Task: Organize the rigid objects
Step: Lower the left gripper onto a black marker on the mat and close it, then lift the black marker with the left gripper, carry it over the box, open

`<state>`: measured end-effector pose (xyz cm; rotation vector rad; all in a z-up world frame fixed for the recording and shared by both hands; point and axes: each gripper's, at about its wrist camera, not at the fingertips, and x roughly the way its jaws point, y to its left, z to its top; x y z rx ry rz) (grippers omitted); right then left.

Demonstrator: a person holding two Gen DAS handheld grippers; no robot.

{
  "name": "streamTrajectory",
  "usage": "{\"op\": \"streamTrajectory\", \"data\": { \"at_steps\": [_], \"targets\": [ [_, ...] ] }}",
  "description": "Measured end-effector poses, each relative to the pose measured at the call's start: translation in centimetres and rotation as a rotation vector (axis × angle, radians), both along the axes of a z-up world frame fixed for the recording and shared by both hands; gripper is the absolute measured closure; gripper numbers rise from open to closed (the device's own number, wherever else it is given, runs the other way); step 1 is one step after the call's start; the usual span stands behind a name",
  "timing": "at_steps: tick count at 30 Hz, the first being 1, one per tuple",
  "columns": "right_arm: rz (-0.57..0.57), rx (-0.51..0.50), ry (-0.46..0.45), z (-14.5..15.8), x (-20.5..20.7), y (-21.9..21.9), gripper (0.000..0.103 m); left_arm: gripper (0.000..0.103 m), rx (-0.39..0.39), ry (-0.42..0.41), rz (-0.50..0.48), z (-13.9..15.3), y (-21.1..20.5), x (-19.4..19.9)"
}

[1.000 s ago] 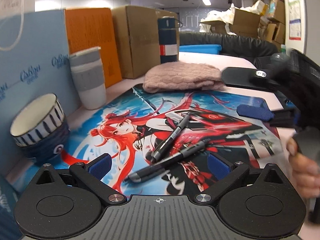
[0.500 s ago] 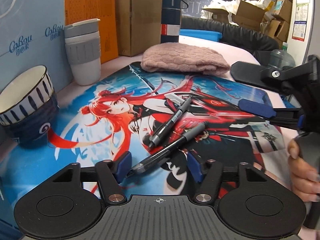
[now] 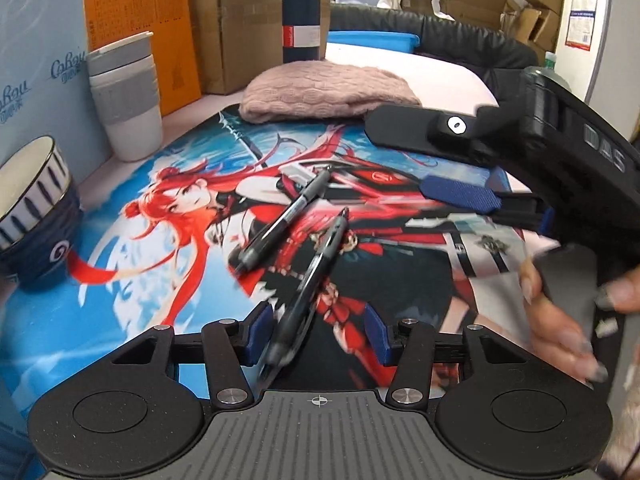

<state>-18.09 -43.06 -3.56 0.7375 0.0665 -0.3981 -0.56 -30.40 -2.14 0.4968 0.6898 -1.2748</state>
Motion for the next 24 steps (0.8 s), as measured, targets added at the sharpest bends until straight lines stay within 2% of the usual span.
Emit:
{"op": "streamTrajectory", "data": {
  "at_steps": [2,6,9,14,19,24],
  "targets": [
    [-0.001,0.009,-0.001,-0.1,-0.1,-0.1,0.0,0.062,-0.01,0.009,0.025,0.0,-0.2,0.3],
    [0.0,0.014,0.004,-0.1,0.0,-0.1,0.0,0.082,-0.02,0.013,0.073,0.0,0.3,0.9],
    [-0.002,0.011,0.013,-0.1,0.1,-0.1,0.0,0.088,-0.032,0.034,0.092,0.0,1.1,1.3],
    [0.0,0.001,0.04,0.2,0.4,0.2,0.0,0.09,-0.06,0.038,0.113,0.2,2.9,1.3],
    [0.025,-0.008,0.051,0.9,0.7,0.9,0.0,0.09,-0.137,0.054,0.136,1.4,5.9,1.2],
    [0.082,0.025,0.048,1.7,1.5,2.1,0.0,0.091,-0.201,0.042,0.128,2.6,9.2,0.7]
  ]
}}
